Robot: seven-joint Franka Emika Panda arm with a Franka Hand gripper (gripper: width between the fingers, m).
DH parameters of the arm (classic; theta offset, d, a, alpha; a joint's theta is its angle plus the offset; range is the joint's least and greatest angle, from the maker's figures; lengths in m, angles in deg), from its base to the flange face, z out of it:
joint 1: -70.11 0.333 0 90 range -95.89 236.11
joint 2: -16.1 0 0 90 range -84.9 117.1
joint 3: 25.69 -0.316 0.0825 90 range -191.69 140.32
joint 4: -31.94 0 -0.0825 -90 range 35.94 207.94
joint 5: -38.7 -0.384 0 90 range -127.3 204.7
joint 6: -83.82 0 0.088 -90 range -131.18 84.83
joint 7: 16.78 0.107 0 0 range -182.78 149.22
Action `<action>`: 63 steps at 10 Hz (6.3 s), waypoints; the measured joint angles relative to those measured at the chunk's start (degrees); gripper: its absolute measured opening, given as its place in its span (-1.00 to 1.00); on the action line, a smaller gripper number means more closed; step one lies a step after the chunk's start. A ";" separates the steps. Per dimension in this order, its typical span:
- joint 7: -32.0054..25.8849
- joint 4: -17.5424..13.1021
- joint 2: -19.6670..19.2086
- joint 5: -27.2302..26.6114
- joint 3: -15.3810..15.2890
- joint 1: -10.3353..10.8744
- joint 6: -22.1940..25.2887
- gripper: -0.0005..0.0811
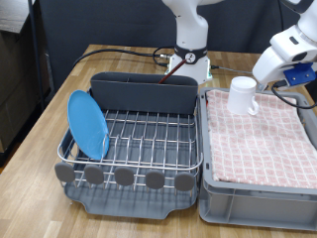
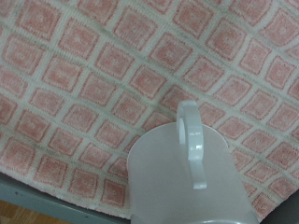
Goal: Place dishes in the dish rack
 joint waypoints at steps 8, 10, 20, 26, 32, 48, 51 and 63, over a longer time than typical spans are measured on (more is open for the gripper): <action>-5.04 0.47 -4.20 -2.39 1.29 -0.55 -1.76 0.98; -5.32 1.25 -5.59 -2.55 1.69 -0.63 -3.35 0.98; -6.66 4.98 -7.23 -2.30 2.90 -0.66 -7.66 0.38; -6.63 4.93 -7.20 -2.50 2.50 -0.63 -7.86 -0.81; -6.25 2.63 -5.42 -2.47 2.63 -0.63 -6.59 -0.81; 2.97 0.09 -0.74 3.74 9.62 -1.48 -19.99 -0.81; 10.82 -1.92 -0.75 9.61 12.93 -1.69 -22.03 -0.81; -0.06 -6.78 -2.96 4.22 17.24 -5.61 -33.62 -0.81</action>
